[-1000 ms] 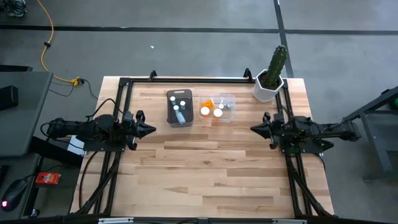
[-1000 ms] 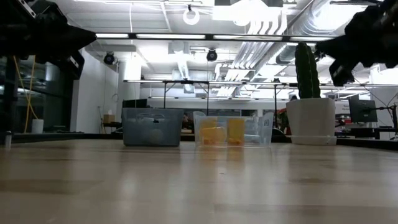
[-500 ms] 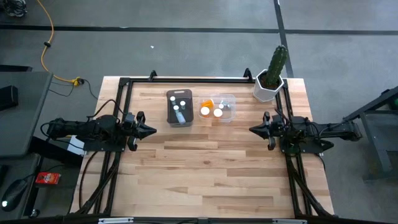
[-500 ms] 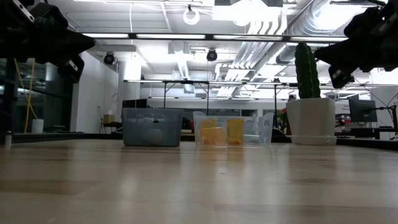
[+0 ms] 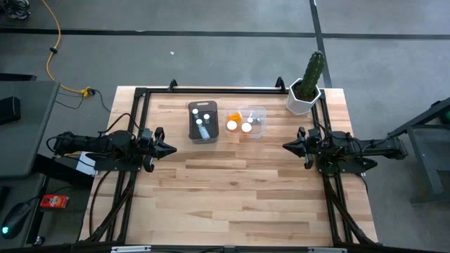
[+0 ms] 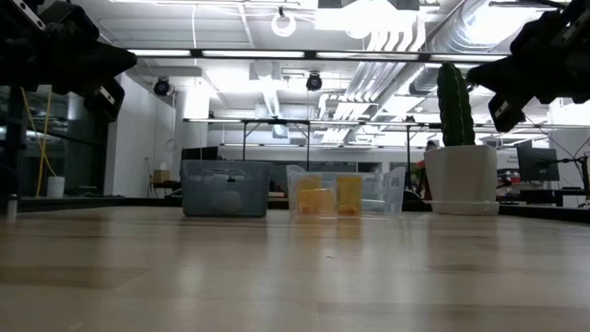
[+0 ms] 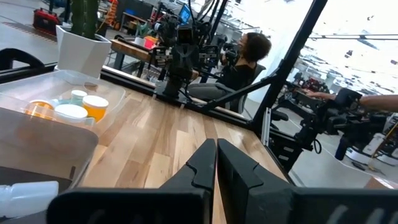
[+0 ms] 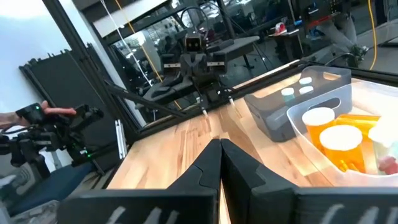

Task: Pick and place medicine bottles into bin by pill shape (circle, oval)
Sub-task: Return to Home Position

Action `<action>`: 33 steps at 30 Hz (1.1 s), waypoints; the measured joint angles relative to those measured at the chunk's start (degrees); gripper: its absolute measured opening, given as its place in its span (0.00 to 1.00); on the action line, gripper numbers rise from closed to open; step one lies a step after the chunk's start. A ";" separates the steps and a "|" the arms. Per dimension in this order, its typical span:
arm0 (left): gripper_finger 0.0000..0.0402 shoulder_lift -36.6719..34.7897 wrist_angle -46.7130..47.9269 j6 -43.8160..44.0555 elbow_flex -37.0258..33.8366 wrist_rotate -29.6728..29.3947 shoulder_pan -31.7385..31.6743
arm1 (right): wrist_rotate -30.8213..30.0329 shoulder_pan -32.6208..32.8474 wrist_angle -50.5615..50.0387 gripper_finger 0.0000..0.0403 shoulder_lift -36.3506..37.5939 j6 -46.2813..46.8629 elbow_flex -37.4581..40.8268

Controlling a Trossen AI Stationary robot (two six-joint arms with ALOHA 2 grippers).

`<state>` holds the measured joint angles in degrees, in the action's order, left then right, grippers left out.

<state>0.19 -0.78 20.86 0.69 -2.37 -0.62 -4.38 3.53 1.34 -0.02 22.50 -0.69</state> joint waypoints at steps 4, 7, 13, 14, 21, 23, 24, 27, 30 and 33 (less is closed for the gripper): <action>0.01 0.02 -0.02 0.00 0.00 0.02 -0.02 | 0.05 0.00 -0.11 0.00 -0.78 0.00 0.00; 0.01 0.02 -0.02 0.00 0.00 0.02 -0.02 | 0.07 0.00 -0.18 0.00 -0.81 0.00 0.00; 0.01 0.10 -0.02 0.00 0.00 0.02 -0.02 | 0.09 0.00 -0.18 0.00 -0.79 0.00 0.00; 0.01 0.10 -0.02 0.00 0.00 0.02 -0.02 | 0.08 0.00 -0.19 0.00 -0.80 0.00 0.00; 0.01 0.10 -0.02 0.00 0.00 0.02 -0.02 | 0.09 0.00 -0.20 0.00 -0.80 0.00 0.00; 0.01 0.10 -0.02 0.00 0.00 0.02 -0.02 | 0.09 0.00 -0.20 0.00 -0.80 0.00 0.00; 0.01 0.10 -0.02 0.00 0.00 0.02 -0.02 | 0.09 0.00 -0.20 0.00 -0.80 0.00 0.00; 0.01 0.10 -0.02 0.00 0.00 0.02 -0.02 | 0.09 0.00 -0.20 0.00 -0.80 0.00 0.00; 0.01 0.10 -0.02 0.00 0.00 0.02 -0.02 | 0.10 0.00 -0.20 0.00 -0.80 0.00 0.00; 0.01 0.10 -0.02 0.00 0.00 0.02 -0.02 | 0.11 0.00 -0.20 0.00 -0.80 0.00 0.00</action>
<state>0.30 -0.80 20.86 0.69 -2.35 -0.64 -4.28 3.53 1.15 -0.82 22.50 -0.69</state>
